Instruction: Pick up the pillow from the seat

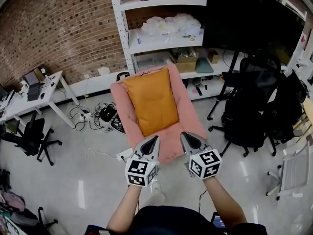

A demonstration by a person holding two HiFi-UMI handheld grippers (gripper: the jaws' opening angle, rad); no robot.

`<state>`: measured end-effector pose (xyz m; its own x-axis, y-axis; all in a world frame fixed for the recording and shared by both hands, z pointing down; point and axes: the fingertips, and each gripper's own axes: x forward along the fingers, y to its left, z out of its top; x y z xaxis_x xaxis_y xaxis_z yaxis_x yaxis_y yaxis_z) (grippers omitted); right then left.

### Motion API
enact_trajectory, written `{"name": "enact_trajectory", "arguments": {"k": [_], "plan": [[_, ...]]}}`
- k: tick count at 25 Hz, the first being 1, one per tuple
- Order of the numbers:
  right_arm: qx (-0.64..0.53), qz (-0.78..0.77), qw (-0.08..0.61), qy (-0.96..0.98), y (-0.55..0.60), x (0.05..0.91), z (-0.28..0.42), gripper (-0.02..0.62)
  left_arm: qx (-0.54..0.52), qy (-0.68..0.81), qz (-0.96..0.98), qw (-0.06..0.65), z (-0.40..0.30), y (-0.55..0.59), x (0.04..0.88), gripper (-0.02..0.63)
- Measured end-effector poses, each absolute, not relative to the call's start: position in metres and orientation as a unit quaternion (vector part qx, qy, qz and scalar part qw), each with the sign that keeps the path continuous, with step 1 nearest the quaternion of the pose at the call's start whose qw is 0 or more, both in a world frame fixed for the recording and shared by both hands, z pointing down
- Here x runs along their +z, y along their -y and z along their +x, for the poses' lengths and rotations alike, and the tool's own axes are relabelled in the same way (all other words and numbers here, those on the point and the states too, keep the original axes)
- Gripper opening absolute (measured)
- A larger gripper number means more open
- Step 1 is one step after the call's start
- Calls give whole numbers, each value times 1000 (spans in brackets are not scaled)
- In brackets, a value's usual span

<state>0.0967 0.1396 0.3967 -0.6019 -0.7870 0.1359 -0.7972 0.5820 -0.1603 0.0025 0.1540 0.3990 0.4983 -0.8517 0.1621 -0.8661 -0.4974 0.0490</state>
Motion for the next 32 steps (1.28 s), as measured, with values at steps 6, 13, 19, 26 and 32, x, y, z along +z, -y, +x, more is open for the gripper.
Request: {"name": "enact_trajectory", "arguments": {"k": [6, 13, 19, 26, 32], "plan": [[102, 452, 30, 886, -106, 392, 87, 17, 83, 495, 864, 40, -5, -120, 397, 5], [101, 456, 38, 884, -67, 392, 70, 17, 86, 486, 869, 35, -17, -83, 398, 5], [97, 460, 44, 882, -37, 393, 53, 17, 75, 484, 871, 42, -38, -49, 397, 5], [93, 465, 46, 879, -7, 390, 36, 17, 72, 481, 873, 39, -54, -18, 395, 5], [87, 470, 50, 877, 13, 384, 24, 17, 68, 476, 876, 33, -66, 3, 390, 5]]}}
